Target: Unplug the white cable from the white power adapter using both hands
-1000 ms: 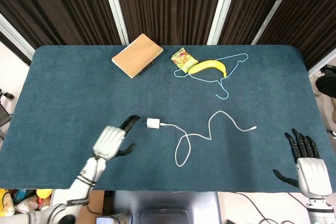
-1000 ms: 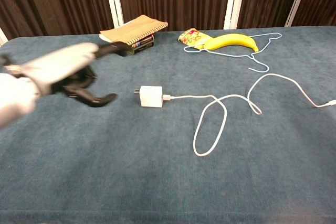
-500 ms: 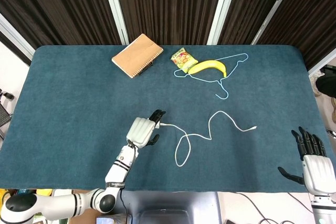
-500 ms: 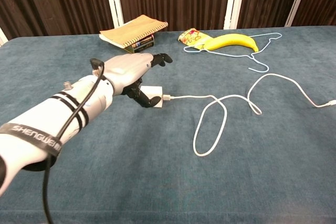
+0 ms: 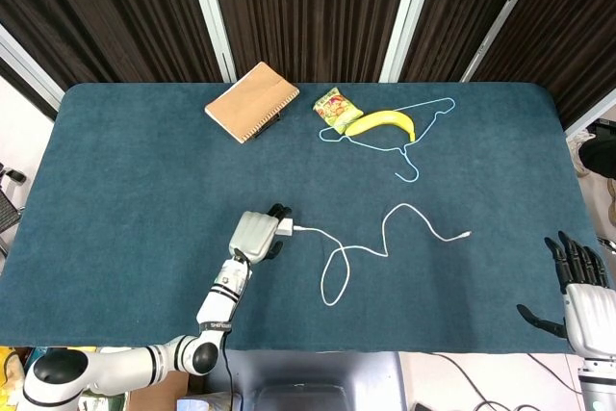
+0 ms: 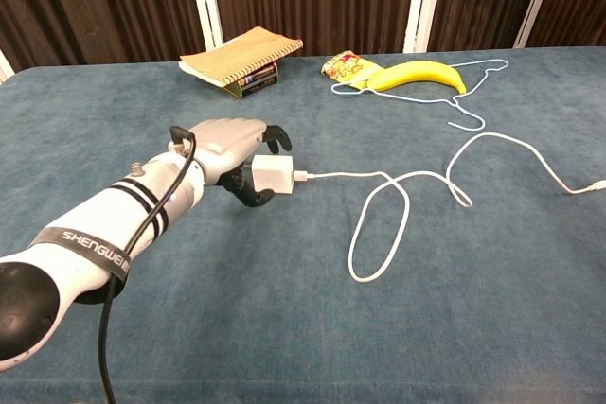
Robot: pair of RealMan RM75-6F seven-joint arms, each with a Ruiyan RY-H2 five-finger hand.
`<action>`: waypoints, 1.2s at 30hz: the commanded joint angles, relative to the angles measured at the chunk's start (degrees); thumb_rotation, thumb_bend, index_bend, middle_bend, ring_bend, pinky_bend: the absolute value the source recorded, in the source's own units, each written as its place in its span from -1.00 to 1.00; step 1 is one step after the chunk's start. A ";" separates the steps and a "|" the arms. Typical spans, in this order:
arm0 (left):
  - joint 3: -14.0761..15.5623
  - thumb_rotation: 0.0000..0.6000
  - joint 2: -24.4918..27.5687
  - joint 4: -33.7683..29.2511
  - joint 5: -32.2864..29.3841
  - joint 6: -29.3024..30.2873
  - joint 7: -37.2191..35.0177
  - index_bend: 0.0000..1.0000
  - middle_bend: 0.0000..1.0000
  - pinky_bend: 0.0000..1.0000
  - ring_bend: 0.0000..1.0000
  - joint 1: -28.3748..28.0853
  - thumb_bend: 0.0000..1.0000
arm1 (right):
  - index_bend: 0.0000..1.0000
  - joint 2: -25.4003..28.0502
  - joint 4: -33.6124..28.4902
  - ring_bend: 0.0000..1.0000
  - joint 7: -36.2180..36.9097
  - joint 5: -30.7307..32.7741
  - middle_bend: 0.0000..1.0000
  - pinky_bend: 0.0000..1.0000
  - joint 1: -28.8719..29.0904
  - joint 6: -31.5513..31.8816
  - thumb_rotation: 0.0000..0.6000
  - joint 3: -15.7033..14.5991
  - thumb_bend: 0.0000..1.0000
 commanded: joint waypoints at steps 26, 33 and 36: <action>1.20 1.00 -3.08 6.83 6.31 3.29 -8.97 0.16 0.18 1.00 1.00 -0.13 -0.09 | -1.00 -0.07 -0.08 -1.00 -0.33 -1.12 -1.00 -1.00 -0.35 1.07 1.00 -0.46 -0.52; 1.95 1.00 -3.10 7.29 10.00 6.01 -12.82 0.38 0.49 1.00 1.00 0.75 0.12 | -1.00 -0.24 0.11 -1.00 -0.40 -1.65 -1.00 -1.00 -0.28 1.21 1.00 -0.55 -0.51; 2.17 1.00 0.59 -0.05 11.61 7.92 -15.54 0.41 0.54 1.00 1.00 2.63 0.19 | -1.00 -2.27 1.79 -1.00 3.01 -6.07 -1.00 -1.00 1.06 2.22 1.00 -0.41 -0.51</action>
